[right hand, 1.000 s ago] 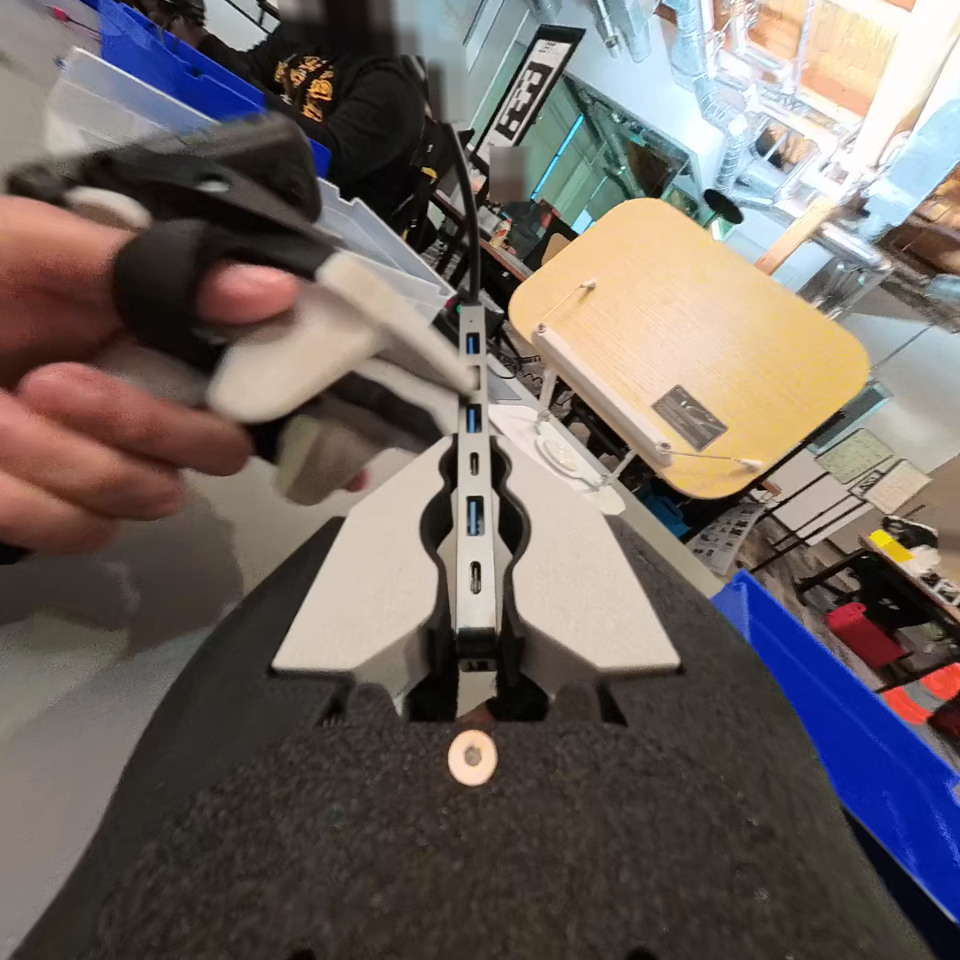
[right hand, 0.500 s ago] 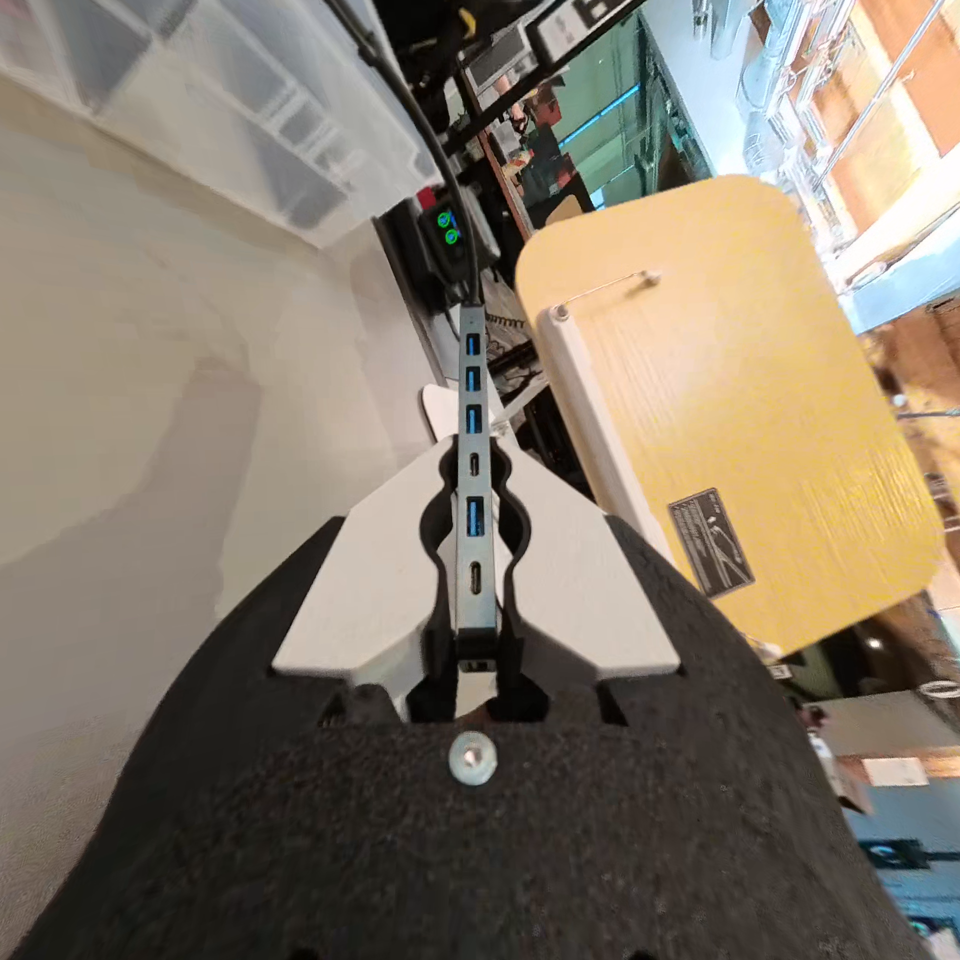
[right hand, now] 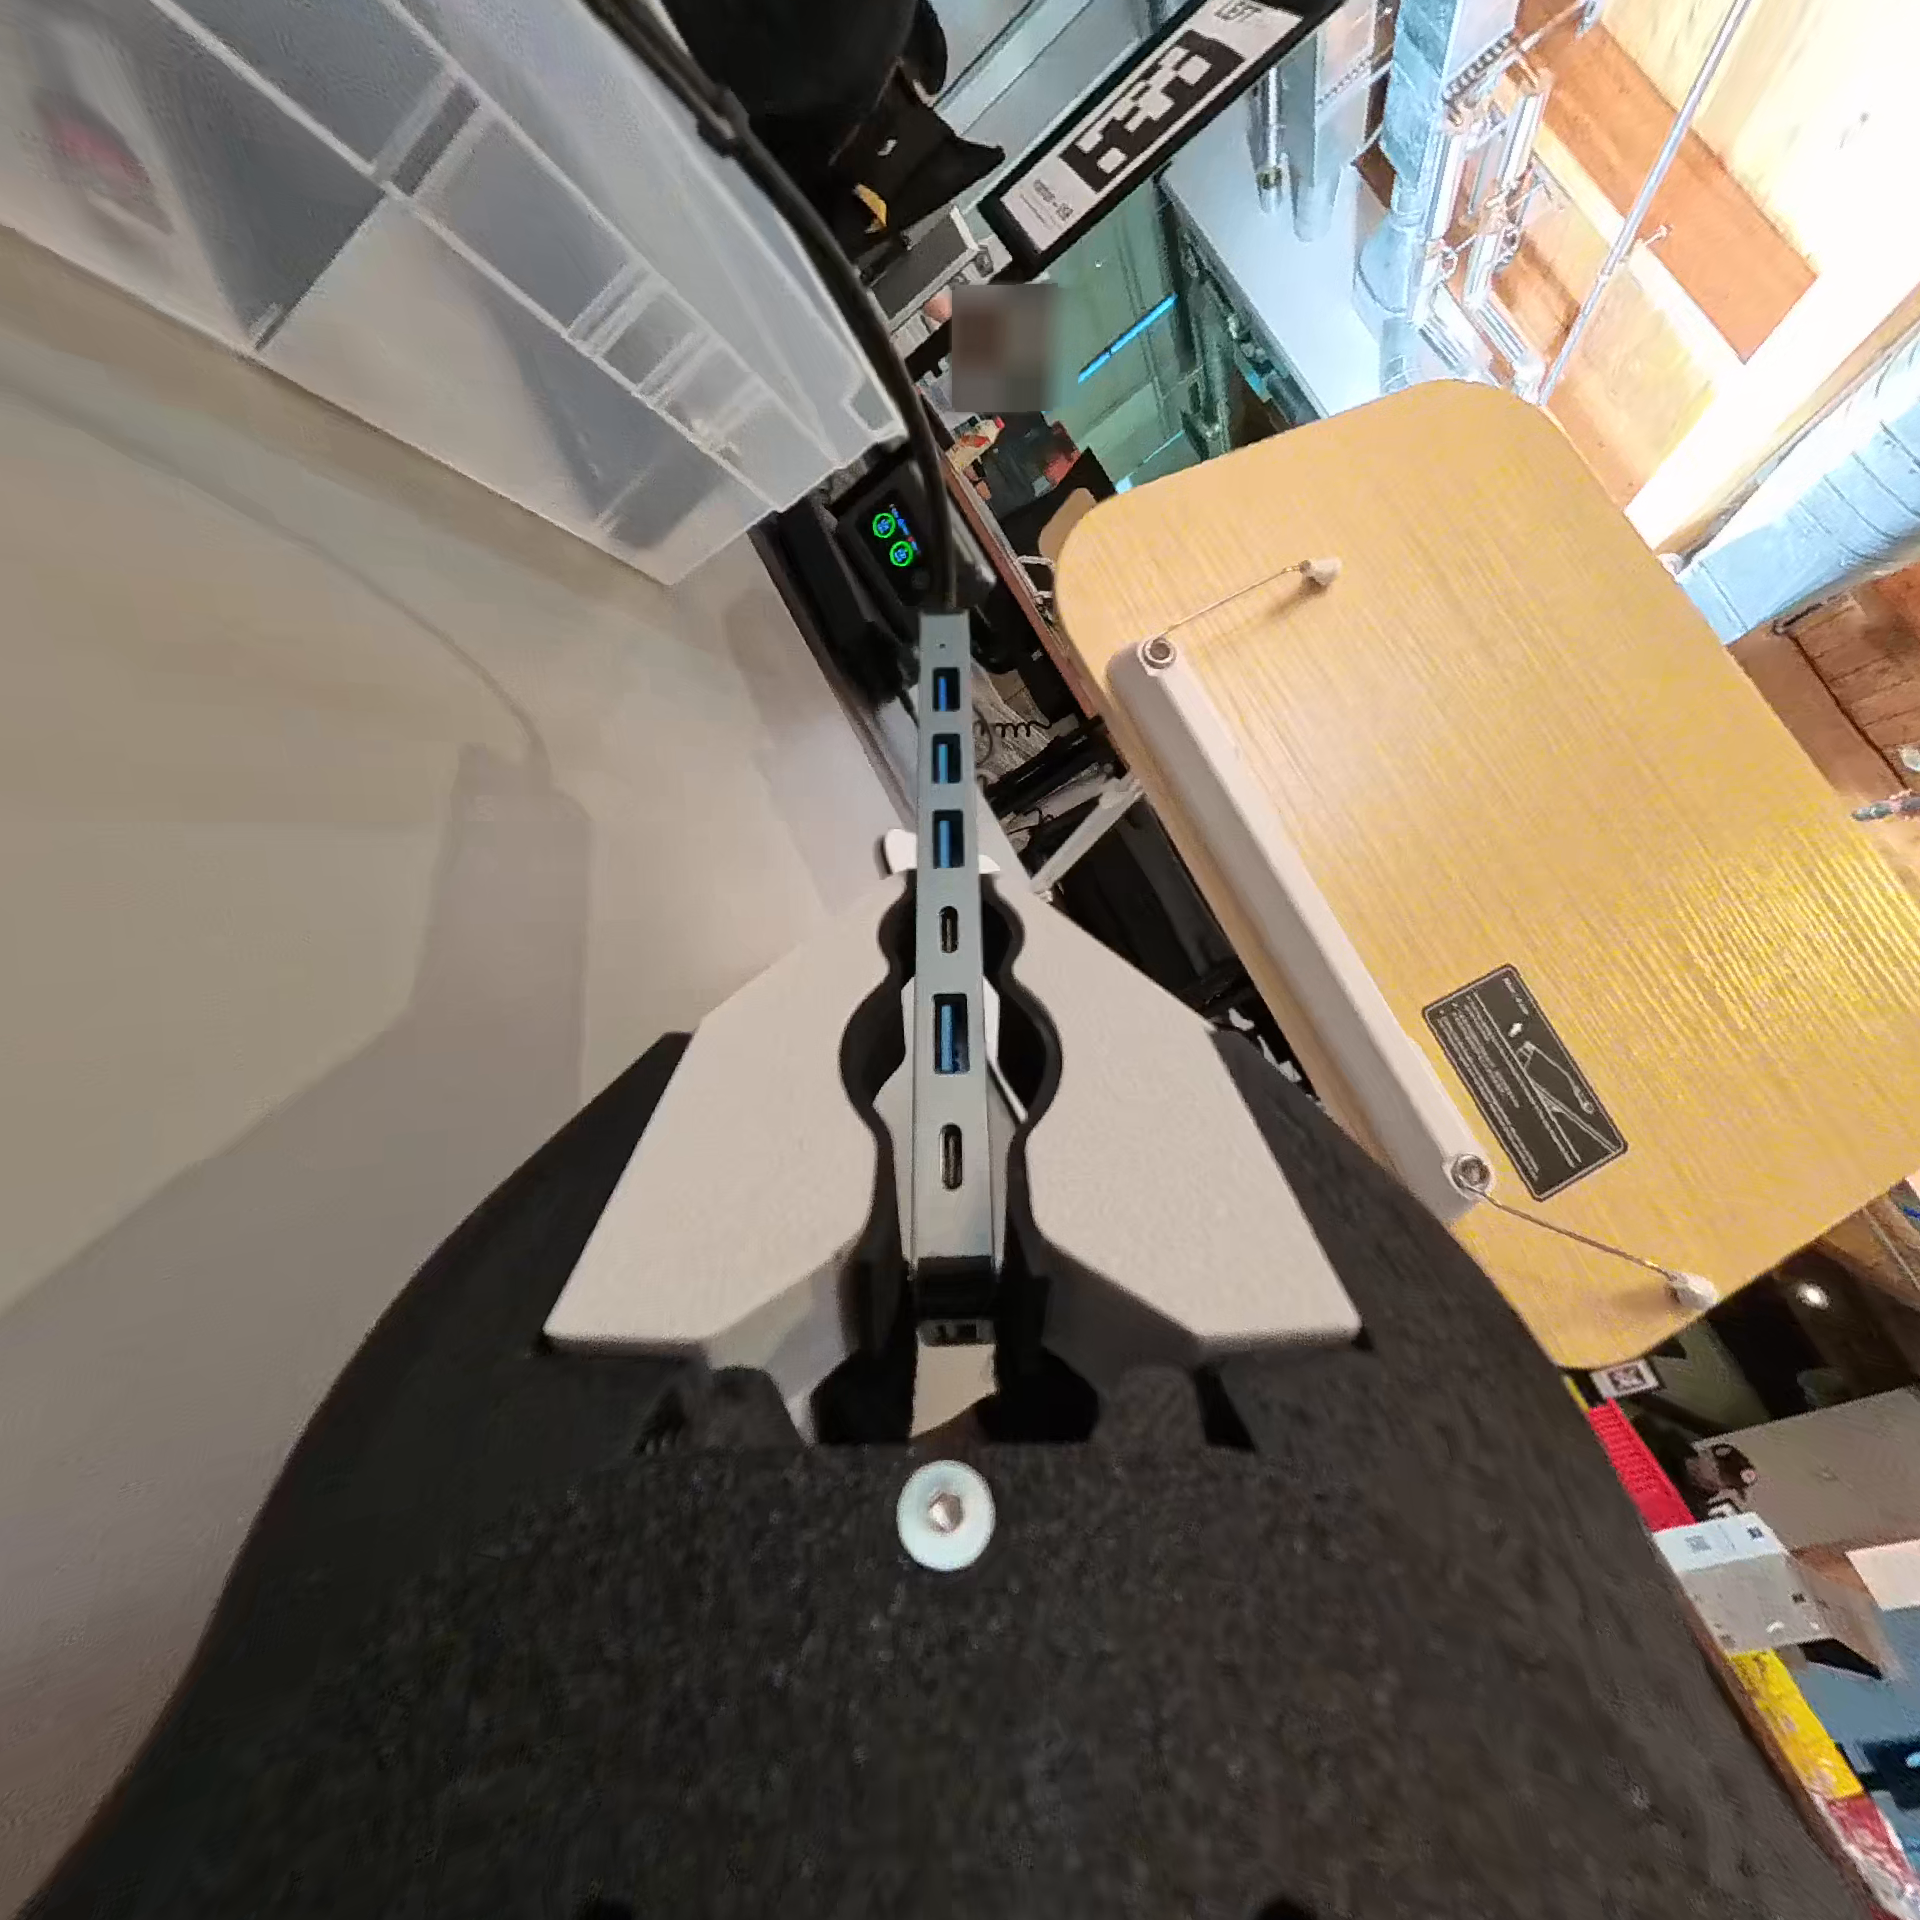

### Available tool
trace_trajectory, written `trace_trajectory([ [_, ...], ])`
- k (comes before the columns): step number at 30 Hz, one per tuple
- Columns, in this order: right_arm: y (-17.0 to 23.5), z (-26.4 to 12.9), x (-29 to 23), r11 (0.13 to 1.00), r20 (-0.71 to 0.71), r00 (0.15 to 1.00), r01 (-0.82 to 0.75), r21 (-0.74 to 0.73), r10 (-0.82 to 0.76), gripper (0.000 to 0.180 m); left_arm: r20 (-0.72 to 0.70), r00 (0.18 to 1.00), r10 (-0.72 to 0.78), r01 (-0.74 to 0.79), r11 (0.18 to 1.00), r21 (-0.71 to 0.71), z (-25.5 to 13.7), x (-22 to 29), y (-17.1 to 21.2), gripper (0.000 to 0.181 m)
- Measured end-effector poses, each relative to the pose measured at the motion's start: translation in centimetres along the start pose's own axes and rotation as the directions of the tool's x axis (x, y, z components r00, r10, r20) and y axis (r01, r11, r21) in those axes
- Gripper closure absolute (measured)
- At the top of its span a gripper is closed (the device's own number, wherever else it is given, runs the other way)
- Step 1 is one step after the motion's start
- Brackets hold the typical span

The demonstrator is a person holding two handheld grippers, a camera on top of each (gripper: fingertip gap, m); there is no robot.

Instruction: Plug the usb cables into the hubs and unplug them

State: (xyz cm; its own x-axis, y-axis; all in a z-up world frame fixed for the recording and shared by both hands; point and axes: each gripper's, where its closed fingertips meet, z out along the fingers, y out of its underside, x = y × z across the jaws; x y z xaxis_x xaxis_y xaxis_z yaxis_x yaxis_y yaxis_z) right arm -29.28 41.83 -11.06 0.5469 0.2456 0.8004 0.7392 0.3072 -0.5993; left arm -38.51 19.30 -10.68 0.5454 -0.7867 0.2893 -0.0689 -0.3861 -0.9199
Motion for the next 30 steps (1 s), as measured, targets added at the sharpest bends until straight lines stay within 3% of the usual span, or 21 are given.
trace_trajectory([
  [4,0.1,0.0,0.3,1.0,0.0,1.0,-0.031,-0.003,0.031,0.17,0.114,0.991,-0.072,0.072,0.997,0.002,-0.7,-3.3,-0.2,0.142],
  [8,0.0,-0.1,0.1,0.999,0.01,0.999,-0.037,0.004,0.037,0.17,0.196,0.965,-0.172,0.152,0.982,0.115,-3.0,-6.8,-2.0,0.142],
  [12,0.1,0.0,0.0,0.999,0.019,0.999,-0.045,-0.003,0.045,0.17,0.234,0.965,-0.119,0.084,0.984,0.155,-6.0,-9.6,-4.0,0.141],
  [17,0.2,0.0,-0.1,0.999,0.027,0.999,-0.046,-0.006,0.046,0.17,0.201,0.977,-0.078,0.066,0.996,0.064,-8.1,-13.0,-7.1,0.137],
  [20,0.3,0.0,-0.1,0.999,0.031,0.998,-0.052,-0.008,0.052,0.17,0.211,0.974,0.085,-0.057,0.989,-0.139,-7.7,-15.7,-7.6,0.137],
  [22,0.3,0.1,-0.1,0.999,0.034,0.998,-0.053,-0.012,0.054,0.17,0.172,0.953,0.249,-0.18,0.924,-0.339,-6.5,-17.6,-6.7,0.138],
  [25,0.5,0.1,-0.2,0.998,0.039,0.998,-0.055,-0.017,0.056,0.17,-0.003,0.896,0.445,-0.368,0.738,-0.566,-3.7,-20.1,-4.8,0.14],
  [27,0.5,0.1,-0.2,0.998,0.04,0.998,-0.053,-0.019,0.054,0.17,-0.14,0.861,0.489,-0.457,0.623,-0.635,-1.6,-21.2,-3.6,0.138],
  [30,0.6,0.2,-0.2,0.998,0.043,0.998,-0.054,-0.021,0.055,0.17,-0.343,0.825,0.449,-0.552,0.513,-0.657,0.8,-21.4,-2.1,0.137],
])
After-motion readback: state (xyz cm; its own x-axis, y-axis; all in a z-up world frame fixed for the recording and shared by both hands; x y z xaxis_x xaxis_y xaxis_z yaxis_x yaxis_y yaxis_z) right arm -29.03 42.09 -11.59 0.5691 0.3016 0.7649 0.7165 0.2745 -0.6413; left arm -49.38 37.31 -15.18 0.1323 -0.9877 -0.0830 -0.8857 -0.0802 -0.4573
